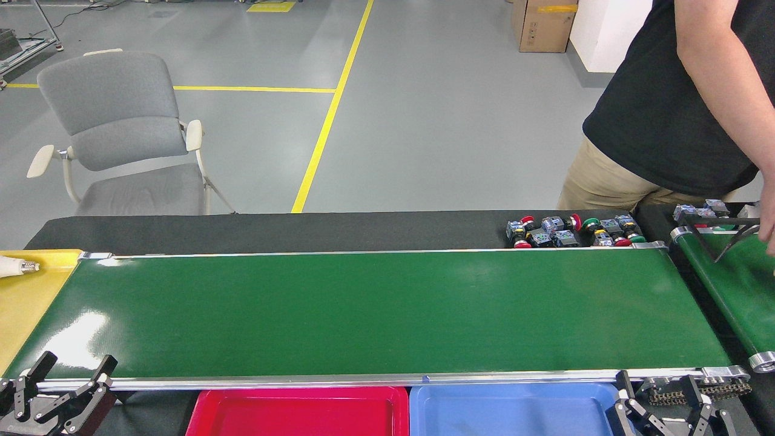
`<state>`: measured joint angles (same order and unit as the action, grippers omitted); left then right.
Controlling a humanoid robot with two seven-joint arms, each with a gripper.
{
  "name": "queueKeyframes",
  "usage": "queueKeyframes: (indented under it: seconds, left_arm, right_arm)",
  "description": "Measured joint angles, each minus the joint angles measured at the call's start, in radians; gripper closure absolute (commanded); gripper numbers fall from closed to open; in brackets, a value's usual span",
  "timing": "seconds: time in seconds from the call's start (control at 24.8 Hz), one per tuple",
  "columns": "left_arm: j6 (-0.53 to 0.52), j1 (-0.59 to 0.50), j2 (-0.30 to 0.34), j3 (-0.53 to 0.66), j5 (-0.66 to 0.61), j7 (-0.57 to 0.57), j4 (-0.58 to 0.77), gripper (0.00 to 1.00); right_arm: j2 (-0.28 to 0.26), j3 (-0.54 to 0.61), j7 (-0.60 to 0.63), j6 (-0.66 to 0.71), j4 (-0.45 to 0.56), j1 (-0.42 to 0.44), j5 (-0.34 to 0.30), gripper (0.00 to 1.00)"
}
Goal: Pick switch part from conveyor to tray
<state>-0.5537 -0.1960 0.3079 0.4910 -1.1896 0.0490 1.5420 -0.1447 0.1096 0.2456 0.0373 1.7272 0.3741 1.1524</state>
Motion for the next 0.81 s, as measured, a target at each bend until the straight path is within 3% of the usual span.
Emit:
queueKeyframes:
  seconds: [0.16,0.48,0.81]
  left_arm:
    - [0.003,-0.006,0.003,0.001,0.0,0.001,0.0,0.0]
    - [0.006,-0.022,-0.001,0.002,0.0,-0.005,0.005,0.0]
    - [0.007,-0.022,-0.001,0.005,0.0,-0.005,0.0,0.0]
  right_arm:
    - [0.029,-0.001,-0.074,-0.013,0.0,-0.002,0.002,0.0]
    - [0.029,-0.001,-0.101,0.009,0.0,-0.014,0.005,0.0]
    - [0.029,-0.009,-0.106,0.015,-0.008,-0.022,0.073,0.0]
